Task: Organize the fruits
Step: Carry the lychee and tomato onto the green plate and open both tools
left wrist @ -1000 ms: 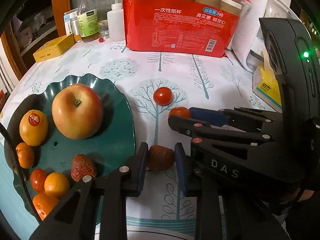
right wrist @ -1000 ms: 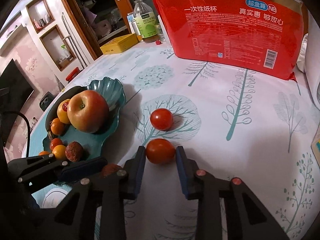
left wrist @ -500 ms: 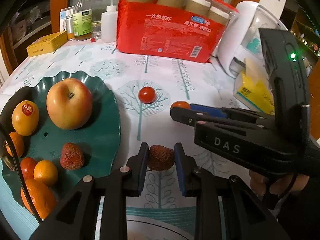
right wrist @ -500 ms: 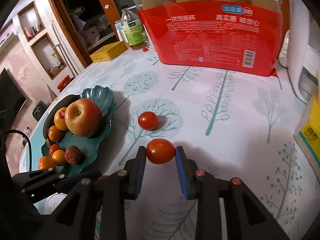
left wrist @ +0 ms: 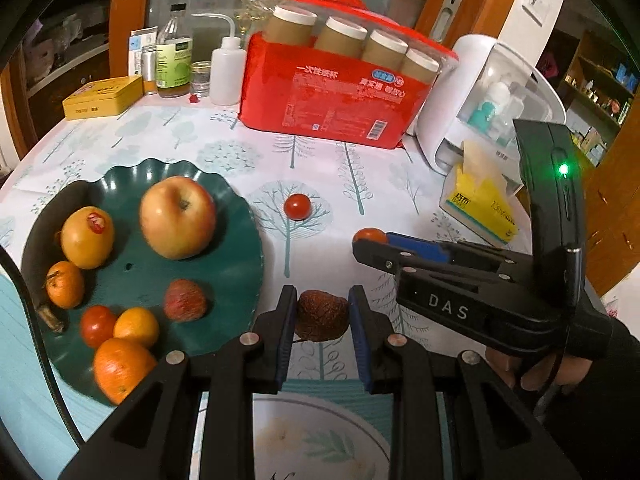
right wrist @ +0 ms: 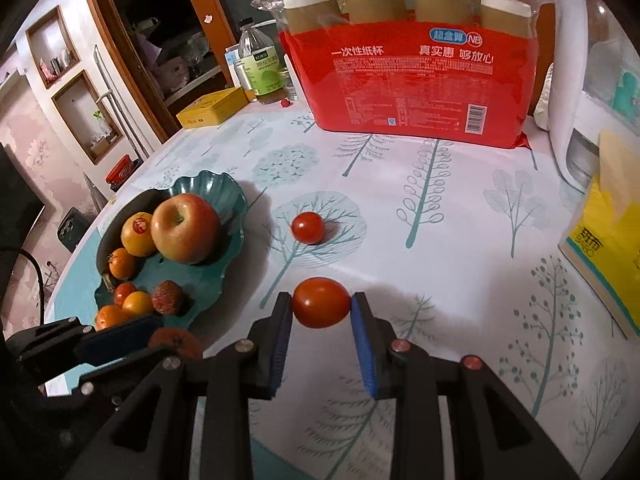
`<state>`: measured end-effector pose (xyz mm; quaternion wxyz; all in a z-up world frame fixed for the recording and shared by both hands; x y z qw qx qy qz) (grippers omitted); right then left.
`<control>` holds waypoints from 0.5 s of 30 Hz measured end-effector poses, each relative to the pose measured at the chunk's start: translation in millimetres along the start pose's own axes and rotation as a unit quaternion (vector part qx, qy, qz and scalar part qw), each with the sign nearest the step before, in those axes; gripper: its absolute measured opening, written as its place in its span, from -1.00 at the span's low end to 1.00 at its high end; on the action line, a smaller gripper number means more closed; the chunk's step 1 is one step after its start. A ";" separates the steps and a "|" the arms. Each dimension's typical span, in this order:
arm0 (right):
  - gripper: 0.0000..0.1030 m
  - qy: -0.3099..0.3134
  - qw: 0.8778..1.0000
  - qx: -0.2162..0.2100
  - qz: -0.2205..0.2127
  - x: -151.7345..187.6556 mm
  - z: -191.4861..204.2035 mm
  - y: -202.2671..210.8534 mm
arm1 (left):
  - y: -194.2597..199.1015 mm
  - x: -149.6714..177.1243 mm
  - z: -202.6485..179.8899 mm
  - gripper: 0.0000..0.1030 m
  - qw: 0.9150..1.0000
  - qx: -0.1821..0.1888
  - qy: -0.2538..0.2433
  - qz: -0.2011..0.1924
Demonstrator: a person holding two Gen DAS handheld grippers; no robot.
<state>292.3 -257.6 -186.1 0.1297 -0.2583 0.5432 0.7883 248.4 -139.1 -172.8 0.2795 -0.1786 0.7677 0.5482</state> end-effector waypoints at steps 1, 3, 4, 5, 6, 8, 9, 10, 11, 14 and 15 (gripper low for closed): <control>-0.41 -0.001 1.000 0.001 -0.001 1.0 2.5 1.7 | 4.3 0.7 2.3 -0.52 1.000 0.001 0.003 -0.001; -0.41 -0.006 1.000 0.003 -0.002 3.6 9.2 5.7 | 13.7 2.1 7.9 -0.52 1.000 0.003 0.008 -0.003; -0.41 -0.009 1.000 0.004 -0.002 4.8 11.7 7.5 | 18.9 2.8 11.1 -0.52 1.000 0.004 0.010 -0.004; -0.41 -0.014 1.000 0.003 -0.002 6.3 14.9 9.2 | 24.0 3.4 14.3 -0.52 1.000 0.005 0.012 -0.006; -0.41 -0.018 1.000 0.003 -0.003 8.0 18.6 11.0 | 26.9 3.9 16.9 -0.52 1.000 0.004 0.012 -0.008; -0.41 -0.023 1.000 0.003 -0.003 11.0 25.3 14.1 | 34.4 4.9 24.7 -0.52 1.000 0.003 0.015 -0.014; -0.41 -0.026 1.000 0.003 -0.004 12.4 28.7 15.2 | 38.2 5.3 30.1 -0.52 1.000 0.002 0.019 -0.017; -0.41 -0.029 1.000 0.003 -0.004 13.7 32.7 16.3 | 41.1 6.1 34.8 -0.52 1.000 0.002 0.023 -0.018; -0.41 -0.033 0.999 0.002 -0.005 15.2 37.0 17.5 | 44.2 6.4 40.3 -0.52 0.999 0.003 0.026 -0.020; -0.41 -0.041 0.999 0.001 -0.006 19.2 49.4 18.6 | 50.1 7.2 55.8 -0.52 0.999 0.002 0.031 -0.019; -0.41 -0.043 0.999 0.001 -0.005 20.4 54.5 18.3 | 52.4 6.9 61.9 -0.52 0.999 0.002 0.033 -0.019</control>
Point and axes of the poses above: each gripper's, at about its wrist camera, not at the fingertips, and y roughly against the way its jaws point, z to its left, x to its underside, the point moved 4 cm from there along -y, roughly the way its jaws point, and after that the axes turned 4 degrees about -y, right-handed, at the moved point
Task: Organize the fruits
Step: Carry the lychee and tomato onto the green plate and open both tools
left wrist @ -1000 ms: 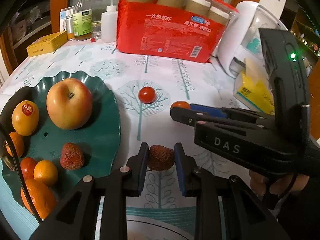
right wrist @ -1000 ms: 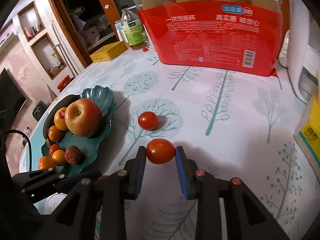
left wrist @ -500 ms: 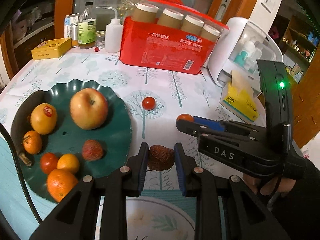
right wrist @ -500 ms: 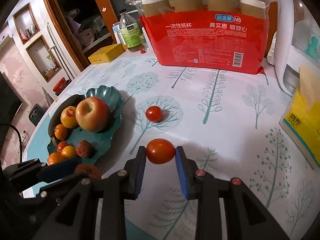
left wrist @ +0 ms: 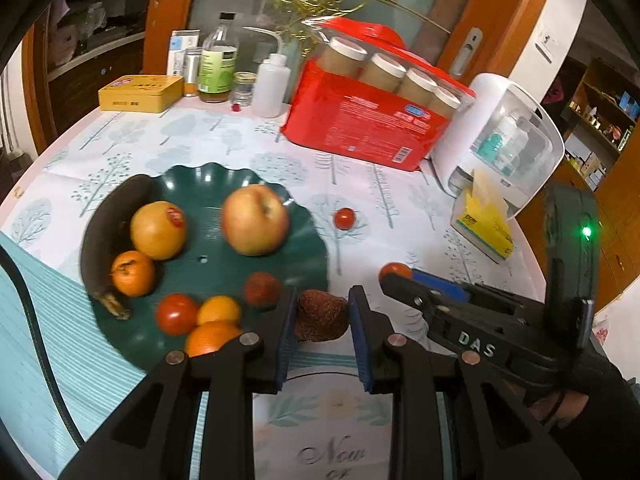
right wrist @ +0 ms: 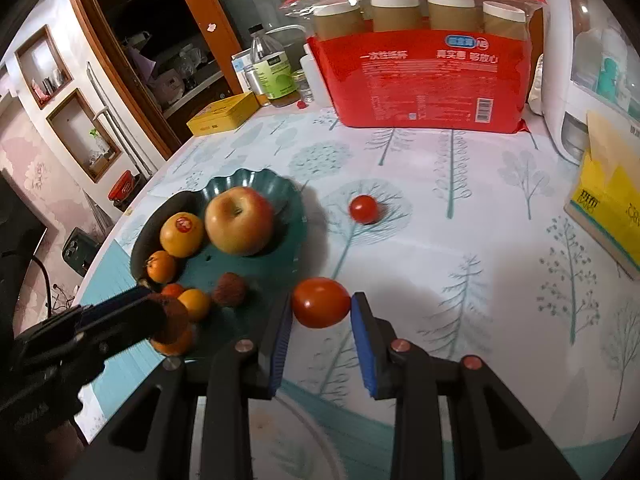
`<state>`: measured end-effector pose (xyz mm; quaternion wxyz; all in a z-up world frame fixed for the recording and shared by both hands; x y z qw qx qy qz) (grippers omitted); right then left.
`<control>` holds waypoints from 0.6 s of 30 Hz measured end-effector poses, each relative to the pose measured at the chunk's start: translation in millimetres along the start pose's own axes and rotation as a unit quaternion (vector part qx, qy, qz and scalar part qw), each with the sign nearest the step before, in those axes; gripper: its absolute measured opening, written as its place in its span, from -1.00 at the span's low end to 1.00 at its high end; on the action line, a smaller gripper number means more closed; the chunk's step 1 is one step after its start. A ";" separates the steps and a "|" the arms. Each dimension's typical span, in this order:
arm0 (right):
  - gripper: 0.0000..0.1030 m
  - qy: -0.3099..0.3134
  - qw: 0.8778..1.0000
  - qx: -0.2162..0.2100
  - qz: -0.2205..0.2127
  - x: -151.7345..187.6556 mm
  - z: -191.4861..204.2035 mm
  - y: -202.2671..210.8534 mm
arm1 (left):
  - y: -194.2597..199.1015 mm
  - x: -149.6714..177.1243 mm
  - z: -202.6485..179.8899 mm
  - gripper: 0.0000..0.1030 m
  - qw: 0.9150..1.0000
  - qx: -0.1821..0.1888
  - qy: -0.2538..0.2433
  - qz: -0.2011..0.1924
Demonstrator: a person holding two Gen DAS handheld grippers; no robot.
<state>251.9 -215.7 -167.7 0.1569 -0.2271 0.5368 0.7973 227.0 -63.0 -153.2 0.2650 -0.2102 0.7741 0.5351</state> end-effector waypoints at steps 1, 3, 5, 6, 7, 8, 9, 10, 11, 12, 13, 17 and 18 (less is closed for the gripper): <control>-0.41 -0.002 1.000 0.000 0.000 1.1 3.7 -0.2 | 1.7 -0.9 4.5 -0.52 1.000 0.000 0.001 0.000; -0.41 -0.008 1.000 -0.003 0.000 2.9 13.9 -0.5 | 6.4 -2.7 15.6 -0.52 1.000 -0.001 -0.001 -0.001; -0.41 -0.011 1.000 -0.004 -0.002 3.3 24.1 -1.6 | 9.7 -4.8 25.8 -0.52 1.000 -0.002 -0.004 0.001; -0.41 -0.011 1.000 -0.004 -0.003 3.4 28.9 -2.1 | 11.1 -6.2 30.8 -0.52 1.000 -0.001 -0.006 0.003; -0.41 -0.013 1.000 -0.006 -0.005 3.0 36.1 -3.4 | 12.5 -7.9 36.6 -0.52 1.000 -0.001 -0.008 0.004; -0.41 -0.014 1.000 -0.007 -0.005 2.7 41.0 -4.5 | 13.0 -9.6 40.3 -0.52 1.000 -0.001 -0.009 0.005; -0.41 -0.015 1.000 -0.008 -0.007 2.2 46.5 -5.9 | 14.2 -11.7 45.8 -0.52 1.000 0.000 -0.010 0.007; -0.41 -0.015 1.000 -0.008 -0.008 1.4 52.8 -7.4 | 15.2 -13.4 50.4 -0.52 1.000 0.001 -0.010 0.008; -0.41 -0.016 1.000 -0.008 -0.011 0.5 59.0 -8.9 | 16.4 -16.0 56.9 -0.52 1.000 0.003 -0.012 0.010; -0.41 -0.019 1.000 -0.010 -0.013 -0.6 65.5 -10.6 | 16.9 -17.7 60.9 -0.52 1.000 0.003 -0.014 0.011; -0.41 -0.021 1.000 -0.011 -0.015 -1.4 70.8 -11.7 | 17.5 -20.1 66.2 -0.52 1.000 0.002 -0.016 0.012; -0.41 -0.025 0.999 -0.015 -0.023 -6.0 93.6 -18.3 | 15.9 -30.2 87.1 -0.52 1.000 0.001 -0.023 0.020; -0.41 -0.027 0.999 -0.016 -0.024 -7.5 98.4 -20.0 | 14.4 -32.7 92.2 -0.52 0.999 0.001 -0.024 0.023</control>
Point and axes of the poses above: each gripper's, at about its wrist camera, not at the fingertips, and y roughly against the way its jaws point, z to its left, x to its underside, the point moved 4 cm from there along -y, roughly the way its jaws point, and after that the axes turned 4 degrees about -y, right-handed, at the moved point
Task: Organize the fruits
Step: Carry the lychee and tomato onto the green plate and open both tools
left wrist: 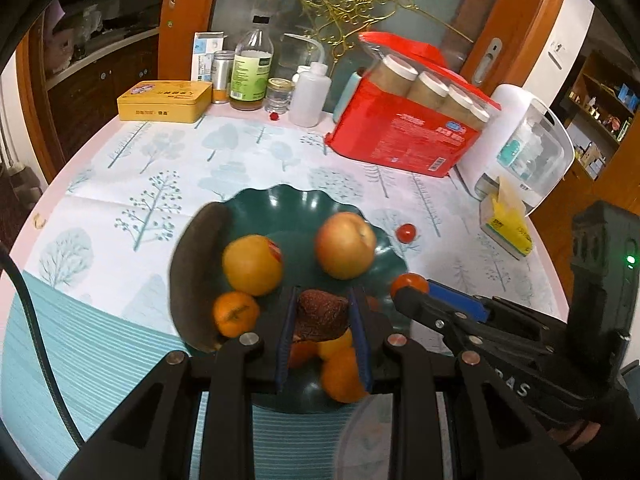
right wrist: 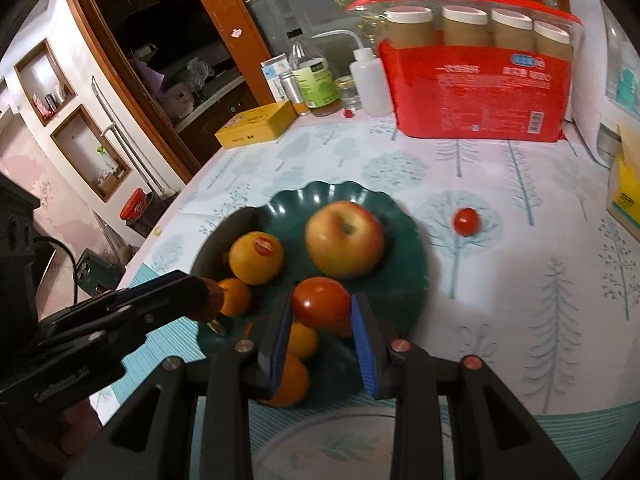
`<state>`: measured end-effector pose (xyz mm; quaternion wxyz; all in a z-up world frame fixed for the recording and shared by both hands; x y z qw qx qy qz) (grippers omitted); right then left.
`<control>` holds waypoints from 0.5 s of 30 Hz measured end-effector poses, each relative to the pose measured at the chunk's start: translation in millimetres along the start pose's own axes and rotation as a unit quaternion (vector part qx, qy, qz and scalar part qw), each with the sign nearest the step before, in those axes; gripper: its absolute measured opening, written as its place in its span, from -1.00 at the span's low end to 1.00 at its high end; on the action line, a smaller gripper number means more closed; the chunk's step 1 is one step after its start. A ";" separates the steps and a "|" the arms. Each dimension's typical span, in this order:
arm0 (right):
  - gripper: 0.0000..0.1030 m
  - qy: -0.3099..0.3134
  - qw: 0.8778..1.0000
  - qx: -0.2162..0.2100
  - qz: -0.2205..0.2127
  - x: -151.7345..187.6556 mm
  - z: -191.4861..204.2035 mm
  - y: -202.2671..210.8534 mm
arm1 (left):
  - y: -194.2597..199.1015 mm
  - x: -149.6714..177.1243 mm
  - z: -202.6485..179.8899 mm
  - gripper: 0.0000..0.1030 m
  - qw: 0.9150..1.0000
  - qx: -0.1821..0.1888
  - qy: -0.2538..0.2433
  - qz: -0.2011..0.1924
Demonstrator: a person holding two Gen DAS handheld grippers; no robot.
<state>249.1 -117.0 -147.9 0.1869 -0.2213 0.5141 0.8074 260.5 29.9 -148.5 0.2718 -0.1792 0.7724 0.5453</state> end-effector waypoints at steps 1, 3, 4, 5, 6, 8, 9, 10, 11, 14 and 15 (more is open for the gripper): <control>-0.41 -0.001 1.000 -0.001 -0.001 -1.3 3.7 -2.0 | -1.4 -2.0 4.1 -0.52 1.000 0.000 -0.001 0.003; -0.41 -0.003 1.000 0.002 -0.003 -2.8 12.1 -6.0 | -4.0 -6.8 12.8 -0.52 1.000 0.002 -0.002 0.007; -0.41 -0.004 1.000 0.003 -0.005 -3.2 14.2 -7.1 | -4.6 -8.8 15.8 -0.52 1.000 0.005 -0.002 0.007; -0.41 -0.006 1.000 0.004 -0.006 -3.5 16.9 -8.5 | -5.6 -11.7 19.2 -0.52 1.000 0.008 -0.004 0.008; -0.41 -0.008 1.000 0.006 -0.007 -3.6 18.4 -9.3 | -6.5 -13.3 20.9 -0.52 1.000 0.009 -0.005 0.008; -0.41 -0.012 1.000 0.012 -0.011 -4.3 22.1 -11.0 | -8.8 -16.7 23.9 -0.52 1.000 0.013 -0.009 0.009; -0.41 -0.014 1.000 0.016 -0.012 -4.3 23.2 -11.8 | -10.8 -17.9 25.1 -0.52 1.000 0.016 -0.010 0.012; -0.41 -0.015 1.000 0.018 -0.012 -3.9 24.2 -12.7 | -12.5 -17.8 25.6 -0.52 1.000 0.018 -0.011 0.016; -0.40 -0.018 1.000 0.022 -0.011 -3.6 24.7 -13.8 | -14.5 -18.1 26.5 -0.47 1.000 0.019 -0.011 0.022; -0.23 -0.028 0.999 0.031 -0.007 -2.1 22.8 -17.2 | -17.3 -18.3 29.5 -0.23 0.999 0.017 -0.007 0.033; -0.11 -0.030 0.999 0.033 -0.005 -1.8 22.4 -18.3 | -17.6 -18.0 30.3 -0.14 0.999 0.017 -0.008 0.037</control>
Point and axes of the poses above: each gripper's, at about its wrist camera, not at the fingertips, and y roughly against the way its jaws point, z to its left, x to its underside, the point moved 4 cm from there along -y, roughly the way its jaws point, and after that the axes turned 4 degrees about -y, right-handed, at the moved point
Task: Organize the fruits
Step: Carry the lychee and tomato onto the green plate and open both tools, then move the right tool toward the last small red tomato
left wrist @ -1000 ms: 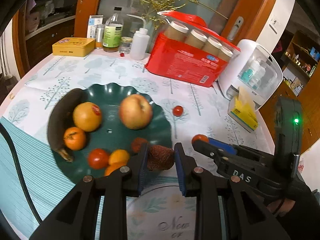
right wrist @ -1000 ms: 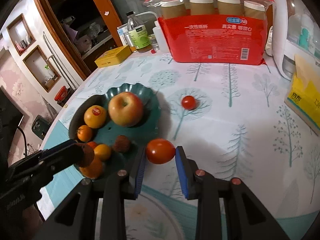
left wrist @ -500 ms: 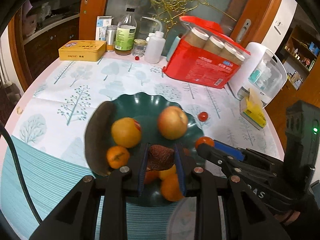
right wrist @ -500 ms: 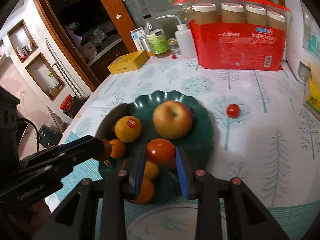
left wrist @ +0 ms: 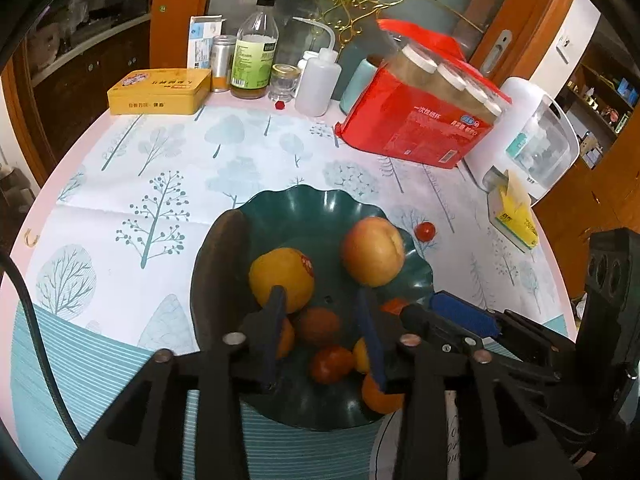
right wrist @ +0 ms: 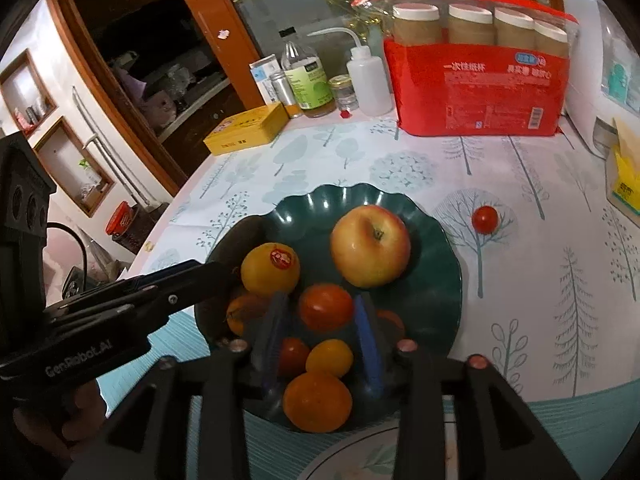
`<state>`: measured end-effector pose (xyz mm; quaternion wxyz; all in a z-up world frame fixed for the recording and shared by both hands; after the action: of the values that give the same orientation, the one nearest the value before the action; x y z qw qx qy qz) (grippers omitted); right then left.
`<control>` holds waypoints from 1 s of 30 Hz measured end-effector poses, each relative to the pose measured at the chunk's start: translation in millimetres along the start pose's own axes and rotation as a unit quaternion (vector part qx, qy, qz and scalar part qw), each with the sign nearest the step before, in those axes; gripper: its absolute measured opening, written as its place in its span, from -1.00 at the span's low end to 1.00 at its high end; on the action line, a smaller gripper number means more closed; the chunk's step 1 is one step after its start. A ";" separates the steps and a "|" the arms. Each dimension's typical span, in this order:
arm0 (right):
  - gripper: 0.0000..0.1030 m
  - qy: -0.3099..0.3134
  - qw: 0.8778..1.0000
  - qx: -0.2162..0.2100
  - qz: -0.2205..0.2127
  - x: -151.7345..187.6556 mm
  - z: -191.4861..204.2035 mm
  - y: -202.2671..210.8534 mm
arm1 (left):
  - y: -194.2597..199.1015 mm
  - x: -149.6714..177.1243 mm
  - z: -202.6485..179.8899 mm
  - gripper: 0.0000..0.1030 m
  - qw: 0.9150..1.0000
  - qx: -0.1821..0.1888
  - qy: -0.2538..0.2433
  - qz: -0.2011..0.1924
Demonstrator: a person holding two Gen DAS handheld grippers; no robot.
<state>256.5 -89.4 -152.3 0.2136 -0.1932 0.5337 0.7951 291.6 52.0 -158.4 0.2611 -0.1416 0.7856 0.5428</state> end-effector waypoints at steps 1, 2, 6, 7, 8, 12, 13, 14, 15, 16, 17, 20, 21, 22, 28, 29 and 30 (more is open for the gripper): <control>-0.07 -0.001 1.000 0.003 0.001 -0.3 -0.4 -0.6 | -0.3 0.2 1.2 -0.01 1.000 -0.001 0.000 0.002; -0.07 0.000 1.000 0.008 0.001 -0.3 -0.7 -0.8 | 0.1 0.5 2.8 0.08 1.000 -0.002 0.001 0.004; -0.07 0.000 1.000 0.020 0.000 -2.9 -2.4 1.8 | -0.6 0.5 8.6 0.20 1.000 -0.013 0.001 0.020; -0.06 0.001 1.000 0.022 -0.001 -3.8 -2.9 2.5 | -0.7 0.7 9.8 0.26 1.000 -0.014 0.001 0.023; -0.06 0.001 1.000 0.025 -0.003 -4.8 -3.7 3.2 | -1.1 0.8 11.4 0.30 0.999 -0.017 0.002 0.031; -0.06 -0.002 0.999 0.046 -0.003 -10.3 -12.3 3.9 | -3.2 1.7 15.9 0.35 0.998 -0.019 0.003 0.059; -0.06 -0.004 0.998 0.057 -0.002 -13.0 -16.4 3.3 | -4.1 1.9 17.5 0.36 0.997 -0.021 0.003 0.069; -0.06 -0.005 0.998 0.062 -0.002 -14.8 -19.7 3.3 | -4.4 2.5 18.6 0.36 0.997 -0.022 0.003 0.075; -0.06 -0.009 0.998 0.070 -0.003 -18.3 -24.3 3.1 | -4.8 2.6 19.9 0.36 0.996 -0.023 0.001 0.081; -0.06 -0.011 0.997 0.075 -0.004 -21.1 -27.5 2.9 | -4.9 2.5 21.4 0.36 0.996 -0.024 0.000 0.086; -0.06 -0.013 0.996 0.083 -0.004 -25.4 -32.2 2.3 | -5.1 2.3 22.9 0.37 0.995 -0.027 -0.002 0.092; -0.06 -0.017 0.995 0.099 -0.007 -38.8 -43.9 -0.8 | -3.8 0.2 27.8 0.37 0.995 -0.037 -0.001 0.097; -0.06 -0.017 0.994 0.104 -0.010 -43.0 -47.8 -1.5 | -2.8 -0.8 29.2 0.37 0.995 -0.036 -0.001 0.097; -0.06 -0.016 0.994 0.109 -0.013 -47.9 -51.9 -3.1 | -2.3 -1.5 30.9 0.38 0.995 -0.036 0.000 0.096; -0.06 -0.021 0.989 0.144 -0.014 -67.7 -79.5 -22.4 | -1.0 -4.0 41.2 0.38 0.995 -0.036 0.006 0.089; -0.06 -0.021 0.988 0.150 -0.012 -69.1 -84.9 -27.2 | -0.8 -4.4 42.8 0.38 0.996 -0.035 0.007 0.086; -0.06 -0.023 0.987 0.156 -0.012 -70.0 -89.7 -30.9 | -0.8 -5.0 44.8 0.38 0.996 -0.030 0.010 0.081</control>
<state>338.9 -171.8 -170.4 0.2625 -0.1456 0.6438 0.7039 307.6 93.0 -168.6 0.2039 -0.0901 0.7807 0.5838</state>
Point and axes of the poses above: each gripper's, at about its wrist camera, not at the fingertips, and y roughly against the way its jaws point, z to its left, x to its underside, the point moved 4 cm from there along -y, roughly the way its jaws point, and after that the axes turned 4 degrees about -y, right-handed, at the moved point
